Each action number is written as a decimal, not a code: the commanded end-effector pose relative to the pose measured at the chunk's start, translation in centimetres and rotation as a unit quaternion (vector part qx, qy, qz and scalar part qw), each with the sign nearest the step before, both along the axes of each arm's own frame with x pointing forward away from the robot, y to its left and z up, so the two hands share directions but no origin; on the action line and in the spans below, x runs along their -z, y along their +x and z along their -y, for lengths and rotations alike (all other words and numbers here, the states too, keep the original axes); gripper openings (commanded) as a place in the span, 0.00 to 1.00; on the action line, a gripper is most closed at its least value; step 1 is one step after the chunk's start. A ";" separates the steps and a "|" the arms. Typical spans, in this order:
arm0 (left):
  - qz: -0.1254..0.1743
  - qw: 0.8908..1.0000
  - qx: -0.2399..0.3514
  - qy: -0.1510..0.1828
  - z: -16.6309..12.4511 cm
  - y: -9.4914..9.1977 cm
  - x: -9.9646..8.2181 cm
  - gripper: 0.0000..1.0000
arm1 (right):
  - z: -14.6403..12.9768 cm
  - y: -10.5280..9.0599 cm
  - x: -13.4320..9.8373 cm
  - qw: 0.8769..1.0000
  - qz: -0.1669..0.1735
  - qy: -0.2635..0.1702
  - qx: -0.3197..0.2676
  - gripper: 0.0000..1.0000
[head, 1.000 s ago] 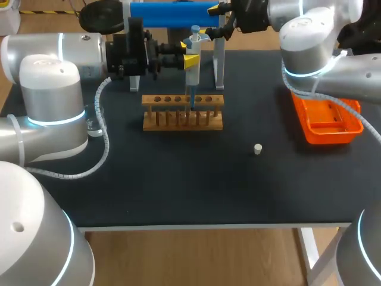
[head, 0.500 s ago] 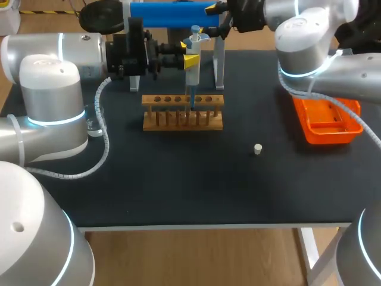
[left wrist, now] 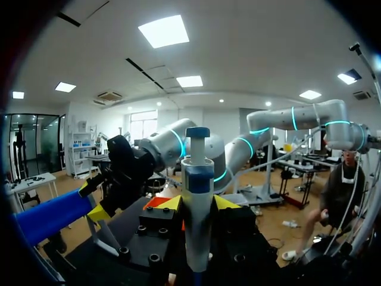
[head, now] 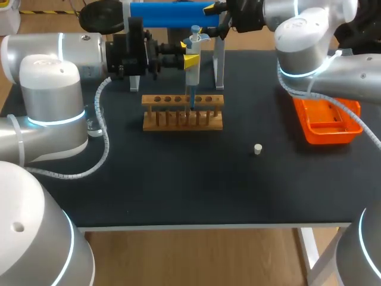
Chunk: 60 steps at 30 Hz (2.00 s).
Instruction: Invert the test tube, pick up the pipette, mount the tip to pipette, aspirate from beaker and dispense into the tube, eject the tip, return the pipette, and cap with the stopper.
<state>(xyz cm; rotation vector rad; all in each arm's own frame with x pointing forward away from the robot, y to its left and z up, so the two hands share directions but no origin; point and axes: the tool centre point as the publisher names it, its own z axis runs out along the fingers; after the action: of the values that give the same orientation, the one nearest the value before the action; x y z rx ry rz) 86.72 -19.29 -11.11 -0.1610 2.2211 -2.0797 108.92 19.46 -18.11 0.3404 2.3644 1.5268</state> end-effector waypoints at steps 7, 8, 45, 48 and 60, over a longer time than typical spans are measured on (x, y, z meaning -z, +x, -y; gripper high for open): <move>-0.002 0.998 -0.044 0.034 -2.8 1.4 -1.1 0.00 | 0.1 0.1 0.0 1.000 -0.001 -0.001 -0.001 1.00; -0.003 0.998 -0.052 0.037 -3.3 1.7 -1.0 0.00 | 0.1 0.1 0.0 1.000 -0.001 -0.001 -0.001 1.00; -0.010 0.952 -0.307 0.014 -12.3 16.7 1.2 0.00 | 0.1 0.1 0.0 1.000 -0.001 -0.001 -0.001 1.00; -0.010 0.952 -0.307 0.014 -12.3 16.7 1.2 0.00 | 0.1 0.1 0.0 1.000 -0.001 -0.001 -0.001 1.00; -0.010 0.952 -0.307 0.014 -12.3 16.7 1.2 0.00 | 0.1 0.1 0.0 1.000 -0.001 -0.001 -0.001 1.00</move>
<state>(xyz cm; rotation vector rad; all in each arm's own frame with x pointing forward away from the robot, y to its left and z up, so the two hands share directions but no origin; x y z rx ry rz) 103.49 -6.89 -12.27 -0.7594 1.8804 -1.7015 108.94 19.45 -18.14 0.3397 2.3634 1.5284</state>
